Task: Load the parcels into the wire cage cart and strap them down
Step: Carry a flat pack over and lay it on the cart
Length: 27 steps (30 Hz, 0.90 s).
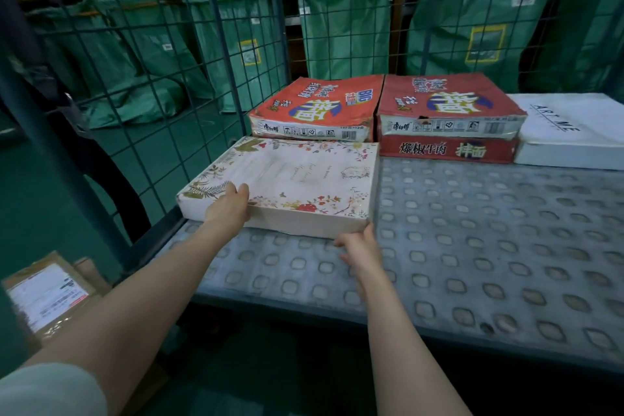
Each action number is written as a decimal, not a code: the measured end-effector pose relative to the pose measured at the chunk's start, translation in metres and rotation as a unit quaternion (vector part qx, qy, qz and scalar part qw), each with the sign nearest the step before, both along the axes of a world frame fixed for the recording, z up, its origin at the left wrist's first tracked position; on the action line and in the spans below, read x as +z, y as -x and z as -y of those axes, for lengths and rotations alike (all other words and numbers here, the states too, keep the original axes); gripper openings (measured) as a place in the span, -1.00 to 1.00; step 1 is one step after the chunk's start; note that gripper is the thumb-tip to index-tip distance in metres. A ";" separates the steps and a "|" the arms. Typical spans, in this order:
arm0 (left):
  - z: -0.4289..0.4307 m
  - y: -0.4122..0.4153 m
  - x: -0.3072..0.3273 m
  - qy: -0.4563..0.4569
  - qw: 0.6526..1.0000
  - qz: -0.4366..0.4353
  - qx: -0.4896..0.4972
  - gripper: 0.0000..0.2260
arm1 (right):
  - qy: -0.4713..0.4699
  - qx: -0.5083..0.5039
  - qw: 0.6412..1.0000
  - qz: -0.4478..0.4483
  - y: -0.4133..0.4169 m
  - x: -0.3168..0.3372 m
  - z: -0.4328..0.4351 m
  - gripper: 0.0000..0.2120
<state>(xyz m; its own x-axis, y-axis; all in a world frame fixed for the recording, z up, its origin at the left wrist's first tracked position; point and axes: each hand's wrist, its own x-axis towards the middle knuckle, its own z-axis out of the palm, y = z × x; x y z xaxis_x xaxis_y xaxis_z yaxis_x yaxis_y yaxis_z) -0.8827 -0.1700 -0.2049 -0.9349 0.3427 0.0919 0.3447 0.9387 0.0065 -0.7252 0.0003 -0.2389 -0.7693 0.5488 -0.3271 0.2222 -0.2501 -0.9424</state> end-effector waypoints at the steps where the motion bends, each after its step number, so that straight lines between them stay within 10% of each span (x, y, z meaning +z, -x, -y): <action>1: -0.002 -0.001 0.001 0.003 1.000 0.007 0.004 -0.76 | 0.004 0.009 1.000 0.003 0.000 0.001 0.000 -0.20; 8: -0.029 -0.019 0.023 0.045 0.999 0.018 0.016 -0.68 | 0.047 0.030 0.998 -0.009 -0.008 0.006 -0.007 -0.25; 16: -0.110 -0.075 0.034 -0.094 0.973 0.072 -0.198 -0.76 | 0.076 -0.052 0.996 -0.016 -0.034 0.021 -0.020 -0.44; 21: -0.141 -0.096 0.022 0.123 0.964 0.007 -0.235 -0.66 | 0.127 -0.110 0.986 -0.022 -0.055 0.022 -0.035 -0.52; 27: -0.141 -0.101 0.026 0.169 0.961 -0.017 -0.219 -0.67 | 0.108 -0.065 0.992 -0.015 -0.056 0.031 -0.023 -0.52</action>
